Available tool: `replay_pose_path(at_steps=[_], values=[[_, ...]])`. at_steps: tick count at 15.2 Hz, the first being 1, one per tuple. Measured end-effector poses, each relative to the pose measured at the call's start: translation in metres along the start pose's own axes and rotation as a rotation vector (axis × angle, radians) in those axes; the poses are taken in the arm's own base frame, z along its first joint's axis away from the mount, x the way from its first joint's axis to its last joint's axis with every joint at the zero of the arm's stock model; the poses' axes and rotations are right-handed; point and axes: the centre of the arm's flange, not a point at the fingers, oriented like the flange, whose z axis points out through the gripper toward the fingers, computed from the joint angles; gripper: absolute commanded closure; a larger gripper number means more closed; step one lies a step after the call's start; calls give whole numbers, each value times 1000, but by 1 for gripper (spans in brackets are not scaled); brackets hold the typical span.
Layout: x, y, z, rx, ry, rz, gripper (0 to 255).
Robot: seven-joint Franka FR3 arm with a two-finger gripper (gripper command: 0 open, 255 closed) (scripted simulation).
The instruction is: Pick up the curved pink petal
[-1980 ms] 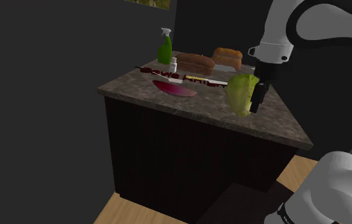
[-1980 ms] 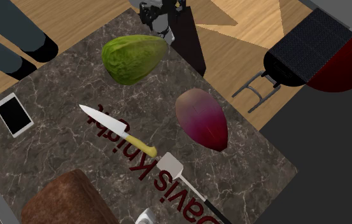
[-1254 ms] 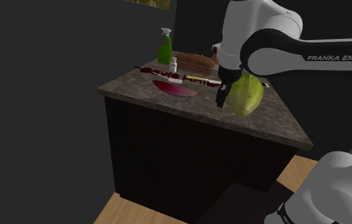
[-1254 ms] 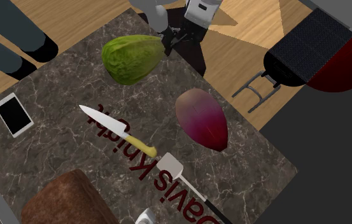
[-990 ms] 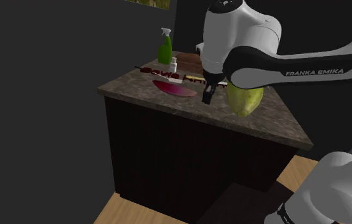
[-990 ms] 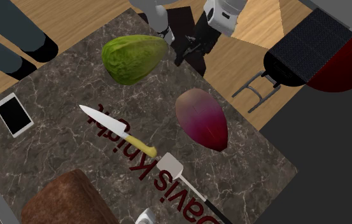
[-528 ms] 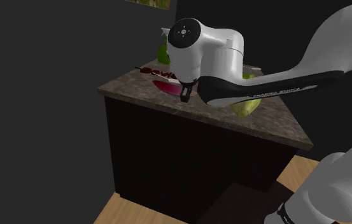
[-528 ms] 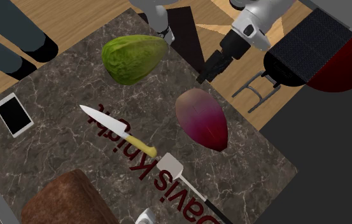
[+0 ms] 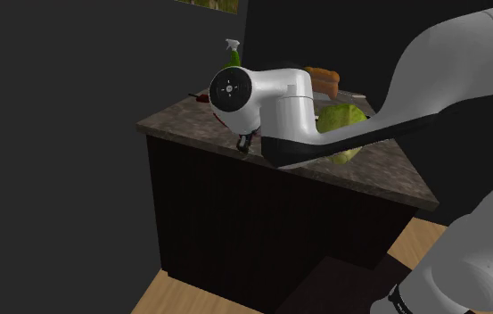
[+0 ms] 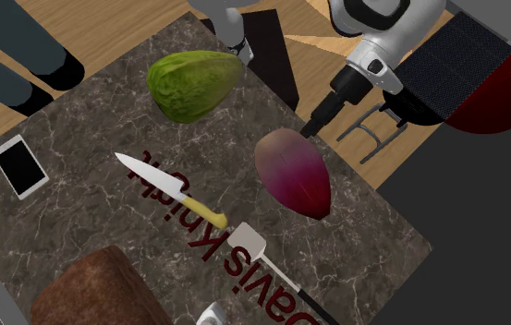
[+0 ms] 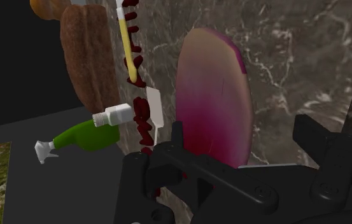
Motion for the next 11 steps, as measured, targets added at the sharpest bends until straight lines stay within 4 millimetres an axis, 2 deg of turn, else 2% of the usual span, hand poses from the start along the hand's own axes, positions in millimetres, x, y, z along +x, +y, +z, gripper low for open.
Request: replay_pose_path(at_steps=[2, 3, 11], values=[[0, -8, 5, -1, 0, 0, 0], [-1, -10, 7, -1, 0, 0, 255], [-1, -12, 8, -1, 1, 0, 255]])
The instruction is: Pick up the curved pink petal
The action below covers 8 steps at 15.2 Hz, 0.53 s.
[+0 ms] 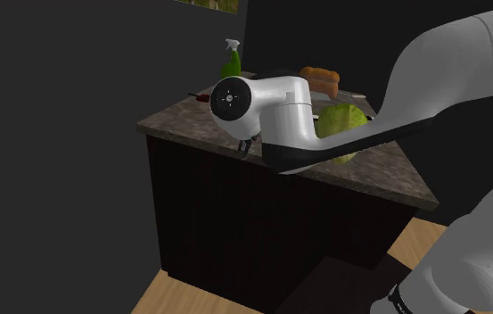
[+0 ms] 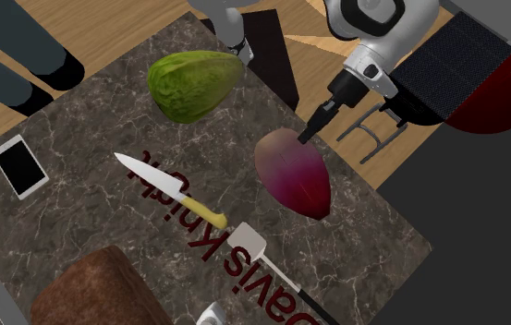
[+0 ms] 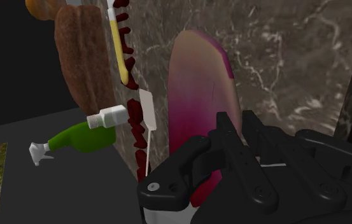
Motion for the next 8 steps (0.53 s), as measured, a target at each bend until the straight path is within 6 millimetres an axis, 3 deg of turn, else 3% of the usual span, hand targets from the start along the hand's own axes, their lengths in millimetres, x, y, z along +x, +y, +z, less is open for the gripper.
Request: replay_pose_path(at_steps=[3, 8], values=[[1, 2, -2, 0, -1, 0, 255], [-1, 21, -14, 0, 0, 0, 255]])
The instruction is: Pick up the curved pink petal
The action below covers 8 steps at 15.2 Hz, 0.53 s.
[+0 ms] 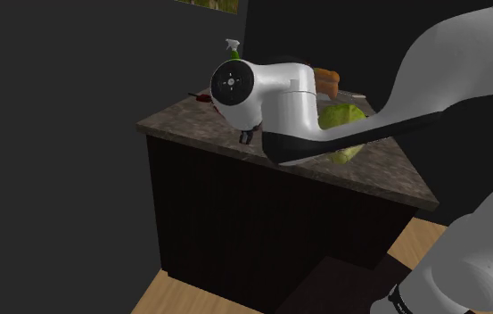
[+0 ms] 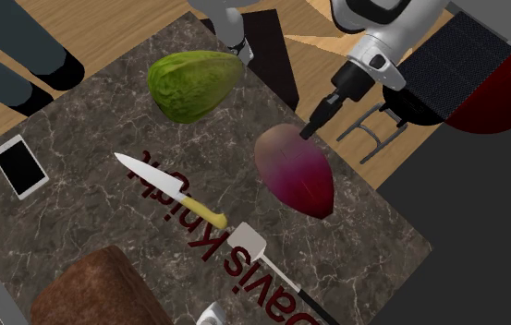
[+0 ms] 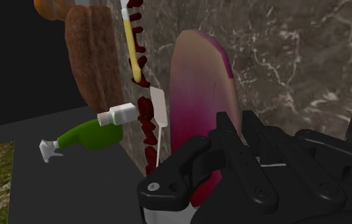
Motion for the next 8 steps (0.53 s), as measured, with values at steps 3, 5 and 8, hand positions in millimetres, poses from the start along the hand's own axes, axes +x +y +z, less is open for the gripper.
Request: replay_pose_path(at_steps=[3, 5, 8], values=[[2, 13, -9, 0, 0, 0, 255], [1, 22, -14, 0, 0, 0, 255], [1, 35, -24, 0, 0, 0, 255]])
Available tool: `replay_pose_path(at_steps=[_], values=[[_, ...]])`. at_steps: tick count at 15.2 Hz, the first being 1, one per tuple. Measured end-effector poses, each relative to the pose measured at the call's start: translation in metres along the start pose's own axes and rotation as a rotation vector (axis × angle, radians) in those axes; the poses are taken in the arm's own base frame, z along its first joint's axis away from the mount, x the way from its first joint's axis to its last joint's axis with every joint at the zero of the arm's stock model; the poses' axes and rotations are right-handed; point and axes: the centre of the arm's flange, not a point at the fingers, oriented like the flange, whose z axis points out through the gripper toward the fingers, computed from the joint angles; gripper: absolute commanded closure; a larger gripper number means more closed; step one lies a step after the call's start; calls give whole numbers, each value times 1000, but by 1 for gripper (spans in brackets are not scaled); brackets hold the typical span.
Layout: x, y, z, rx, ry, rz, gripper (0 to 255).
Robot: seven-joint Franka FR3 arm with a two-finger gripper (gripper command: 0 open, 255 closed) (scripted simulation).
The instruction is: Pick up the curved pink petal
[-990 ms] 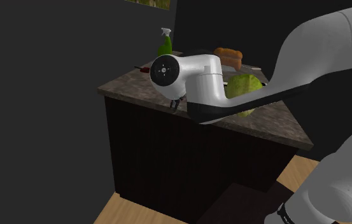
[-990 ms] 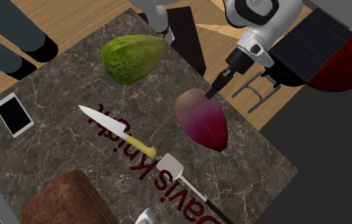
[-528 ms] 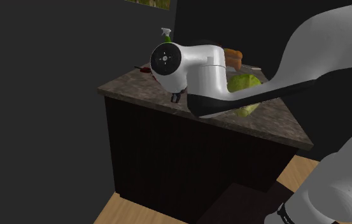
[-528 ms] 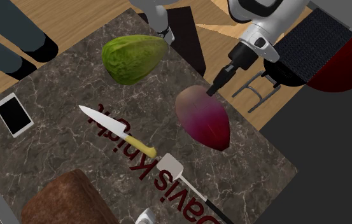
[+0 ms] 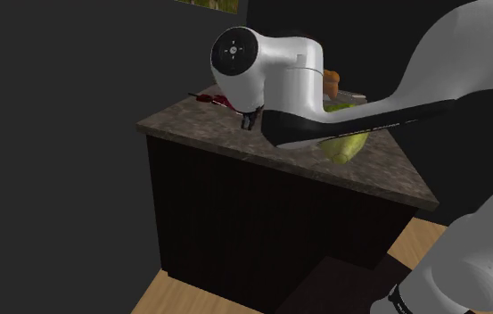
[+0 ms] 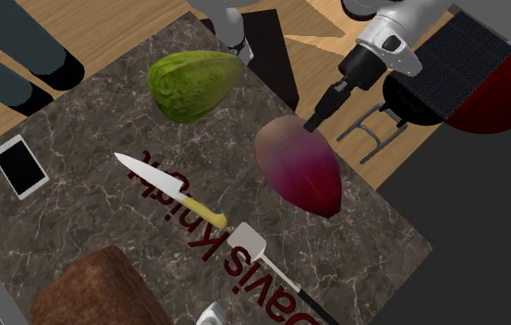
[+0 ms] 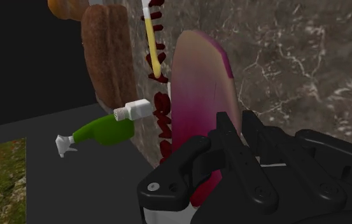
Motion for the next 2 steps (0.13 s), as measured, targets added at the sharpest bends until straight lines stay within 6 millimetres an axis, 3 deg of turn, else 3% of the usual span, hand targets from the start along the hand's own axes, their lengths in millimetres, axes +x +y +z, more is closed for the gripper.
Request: replay_pose_path(at_steps=[2], values=[[0, 8, -4, 0, 0, 0, 255]])
